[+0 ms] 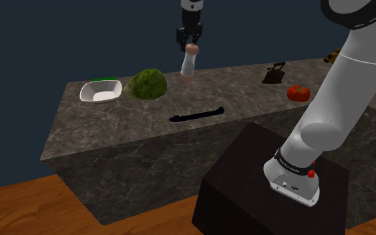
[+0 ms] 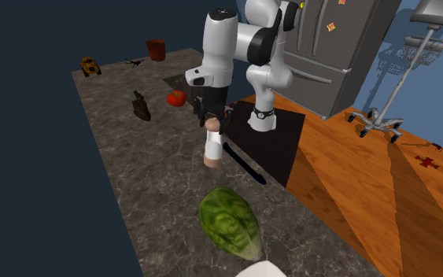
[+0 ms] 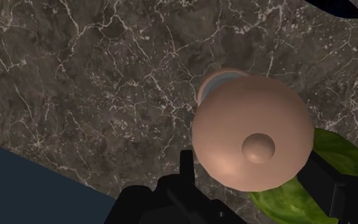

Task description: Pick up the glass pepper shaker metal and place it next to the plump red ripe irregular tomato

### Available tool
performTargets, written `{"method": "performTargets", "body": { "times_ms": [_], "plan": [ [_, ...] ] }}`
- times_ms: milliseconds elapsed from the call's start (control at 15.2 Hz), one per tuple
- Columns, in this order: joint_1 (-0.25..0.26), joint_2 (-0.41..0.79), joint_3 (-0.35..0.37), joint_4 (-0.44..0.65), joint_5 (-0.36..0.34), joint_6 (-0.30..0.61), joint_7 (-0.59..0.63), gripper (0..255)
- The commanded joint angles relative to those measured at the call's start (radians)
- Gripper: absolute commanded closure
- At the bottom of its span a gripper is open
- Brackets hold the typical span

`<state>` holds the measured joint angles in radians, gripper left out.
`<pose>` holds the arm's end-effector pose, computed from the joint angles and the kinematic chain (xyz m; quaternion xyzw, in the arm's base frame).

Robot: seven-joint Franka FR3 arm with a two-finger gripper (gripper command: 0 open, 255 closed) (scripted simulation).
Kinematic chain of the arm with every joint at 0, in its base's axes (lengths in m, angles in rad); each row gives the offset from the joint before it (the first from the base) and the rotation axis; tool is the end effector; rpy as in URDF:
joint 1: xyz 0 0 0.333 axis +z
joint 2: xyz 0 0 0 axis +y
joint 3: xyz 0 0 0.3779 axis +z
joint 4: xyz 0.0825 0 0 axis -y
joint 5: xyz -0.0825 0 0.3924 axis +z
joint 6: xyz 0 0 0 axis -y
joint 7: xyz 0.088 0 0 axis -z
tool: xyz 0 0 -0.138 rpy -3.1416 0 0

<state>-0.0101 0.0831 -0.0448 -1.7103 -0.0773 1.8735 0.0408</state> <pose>0.6120 -0.0408 0.5665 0.9977 -0.0376 0.0398 0.0395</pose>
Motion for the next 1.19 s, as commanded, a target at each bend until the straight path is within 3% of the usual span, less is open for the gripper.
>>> {"method": "performTargets", "body": {
  "times_ms": [0,1122],
  "plan": [
    [0.000,-0.004,0.000,0.022,0.000,-0.027,-0.002,255],
    [0.001,0.039,0.000,0.308,0.005,-0.270,-0.019,255]
  ]
}}
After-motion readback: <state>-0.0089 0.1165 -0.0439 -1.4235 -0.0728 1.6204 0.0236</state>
